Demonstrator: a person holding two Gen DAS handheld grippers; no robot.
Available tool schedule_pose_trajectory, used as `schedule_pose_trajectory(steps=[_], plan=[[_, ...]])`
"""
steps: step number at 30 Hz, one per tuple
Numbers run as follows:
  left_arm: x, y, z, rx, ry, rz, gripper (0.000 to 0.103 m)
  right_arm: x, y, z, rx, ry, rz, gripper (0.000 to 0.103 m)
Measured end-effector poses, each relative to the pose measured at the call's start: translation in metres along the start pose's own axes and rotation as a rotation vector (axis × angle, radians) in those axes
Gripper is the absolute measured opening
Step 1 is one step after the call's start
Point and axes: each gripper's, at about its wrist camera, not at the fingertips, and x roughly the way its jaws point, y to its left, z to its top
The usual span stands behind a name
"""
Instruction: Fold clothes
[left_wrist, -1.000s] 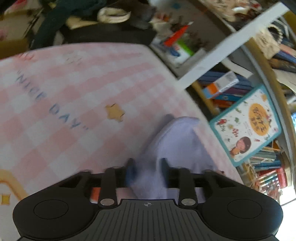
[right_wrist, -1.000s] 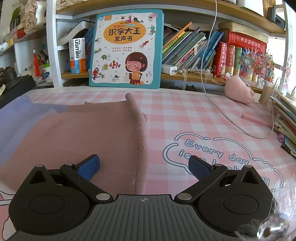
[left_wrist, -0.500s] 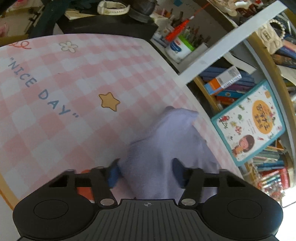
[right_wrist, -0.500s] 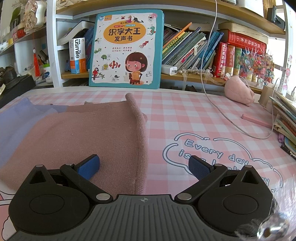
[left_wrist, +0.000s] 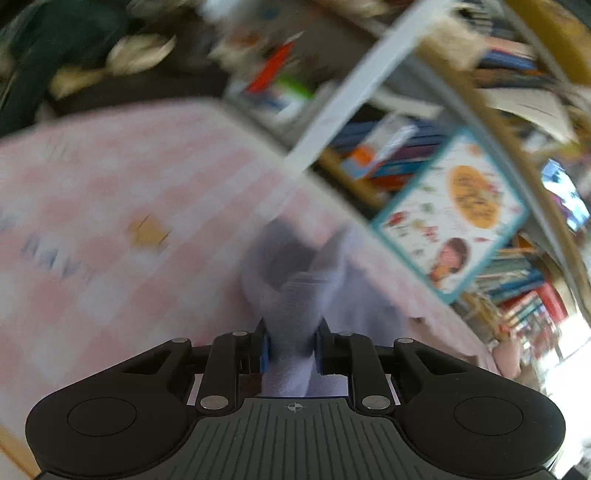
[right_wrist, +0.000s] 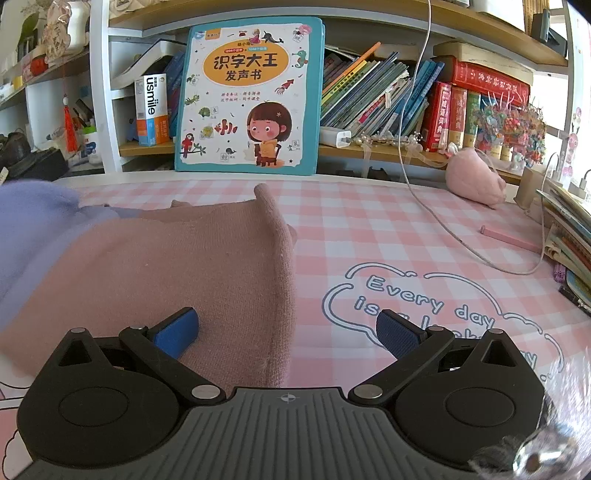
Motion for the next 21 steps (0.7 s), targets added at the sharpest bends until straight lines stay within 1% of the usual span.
schedule_pose_trajectory(steps=[1, 3, 6, 8, 11, 13, 14, 15, 18, 19, 20, 21], plan=[[0.003, 0.004, 0.0, -0.02, 0.015, 0.002, 0.02, 0.0, 0.0, 0.0, 0.002, 0.001, 0.001, 0.103], [0.008, 0.011, -0.002, -0.057, 0.043, 0.004, 0.026, 0.0, -0.001, 0.0, 0.005, 0.003, 0.004, 0.103], [0.016, 0.013, -0.006, -0.084, 0.073, -0.031, 0.036, 0.001, -0.002, 0.0, 0.013, 0.008, 0.01, 0.103], [0.02, 0.009, -0.007, -0.064, 0.069, -0.048, 0.036, 0.002, -0.004, 0.0, 0.02, 0.011, 0.015, 0.103], [0.024, 0.013, -0.005, -0.077, 0.062, -0.079, 0.035, 0.002, -0.004, 0.0, 0.028, 0.017, 0.02, 0.103], [0.026, 0.016, -0.003, -0.083, 0.062, -0.088, 0.03, 0.003, -0.004, 0.0, 0.029, 0.019, 0.021, 0.103], [0.027, 0.017, -0.002, -0.086, 0.063, -0.09, 0.024, 0.003, -0.004, 0.0, 0.029, 0.019, 0.021, 0.103], [0.028, 0.019, -0.001, -0.097, 0.062, -0.097, 0.021, 0.002, -0.003, 0.0, 0.024, 0.017, 0.017, 0.103], [0.032, 0.025, 0.001, -0.126, 0.062, -0.125, 0.018, 0.0, 0.004, 0.0, -0.009, 0.001, -0.005, 0.102], [0.033, 0.026, 0.002, -0.124, 0.064, -0.133, 0.018, -0.001, 0.006, -0.001, -0.016, -0.005, 0.0, 0.101], [0.033, 0.028, 0.004, -0.125, 0.066, -0.142, 0.018, -0.001, 0.008, 0.0, -0.014, -0.008, 0.016, 0.097], [0.034, 0.03, 0.006, -0.13, 0.07, -0.151, 0.017, -0.001, 0.01, 0.0, -0.01, -0.009, 0.035, 0.09]])
